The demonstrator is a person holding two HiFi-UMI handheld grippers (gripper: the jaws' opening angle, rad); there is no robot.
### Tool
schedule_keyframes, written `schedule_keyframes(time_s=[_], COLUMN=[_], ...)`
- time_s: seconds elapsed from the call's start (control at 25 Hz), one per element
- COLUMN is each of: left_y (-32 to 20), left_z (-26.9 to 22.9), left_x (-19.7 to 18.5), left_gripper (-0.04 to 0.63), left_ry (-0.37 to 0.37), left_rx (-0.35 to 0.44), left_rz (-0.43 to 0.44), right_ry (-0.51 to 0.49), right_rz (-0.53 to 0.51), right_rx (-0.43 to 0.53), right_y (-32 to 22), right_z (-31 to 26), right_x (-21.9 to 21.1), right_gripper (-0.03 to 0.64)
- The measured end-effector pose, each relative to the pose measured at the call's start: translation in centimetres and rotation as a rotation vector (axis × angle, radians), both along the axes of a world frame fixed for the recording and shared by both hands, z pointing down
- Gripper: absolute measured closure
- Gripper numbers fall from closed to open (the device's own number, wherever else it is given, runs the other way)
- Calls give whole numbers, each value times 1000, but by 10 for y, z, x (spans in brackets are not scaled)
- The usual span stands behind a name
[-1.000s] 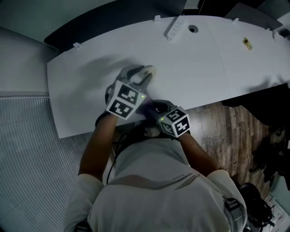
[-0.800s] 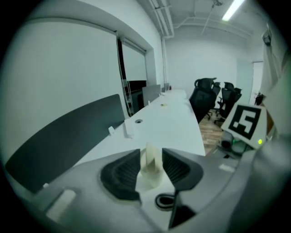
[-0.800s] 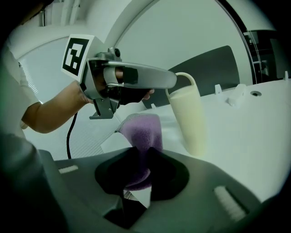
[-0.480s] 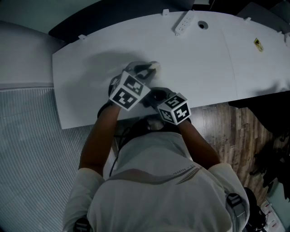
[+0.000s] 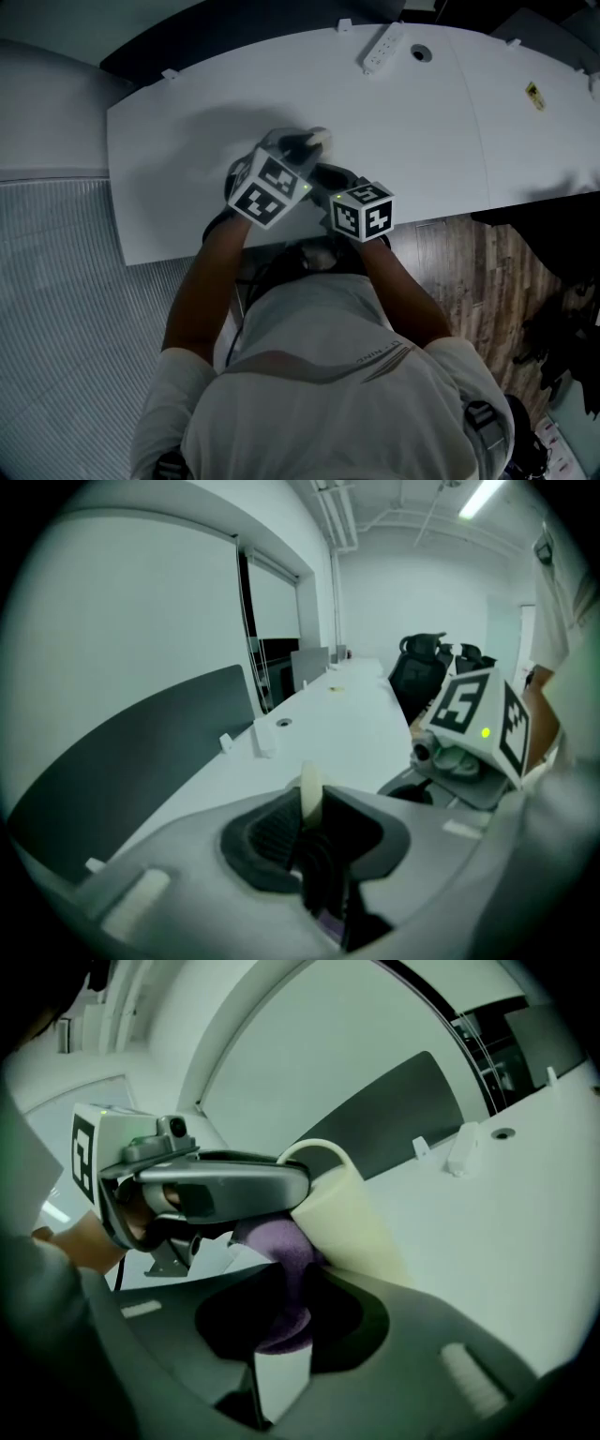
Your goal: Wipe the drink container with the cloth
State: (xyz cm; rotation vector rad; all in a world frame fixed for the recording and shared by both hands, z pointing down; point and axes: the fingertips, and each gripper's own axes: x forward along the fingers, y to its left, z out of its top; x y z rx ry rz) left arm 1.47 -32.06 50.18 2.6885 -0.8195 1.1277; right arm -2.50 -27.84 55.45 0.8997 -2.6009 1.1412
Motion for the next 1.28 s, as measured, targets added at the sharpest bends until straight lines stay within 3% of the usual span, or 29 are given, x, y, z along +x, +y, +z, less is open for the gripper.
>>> schedule_keyframes(time_s=[0.2,0.6,0.8,0.96,1.08,1.28], left_y=[1,-1,-2,0,0,-2], left_z=[1,2,2,1,2,2], left_x=[-1,-1,-3,-3,-3,-3], left_gripper=[528,526,526,526,526,525], left_ry=[28,51,57,58,59,60], left_rx=[-35,-69,-83,-93,-97,-101], left_rz=[-10,-43,-46,-45,-42,-39], right_ry=[-50,24,52,-49,-134,-262], right_rz=[79,192,205,163,154,308], right_rx=[-103,-312,-348,-372,-334,-271], right_y=[-5,1,-1,17,35,43], right_z=[18,87,98,77,44,0], right_x=[3,21,19,19,34,77], right_gripper=[534,532,531,531,531,532])
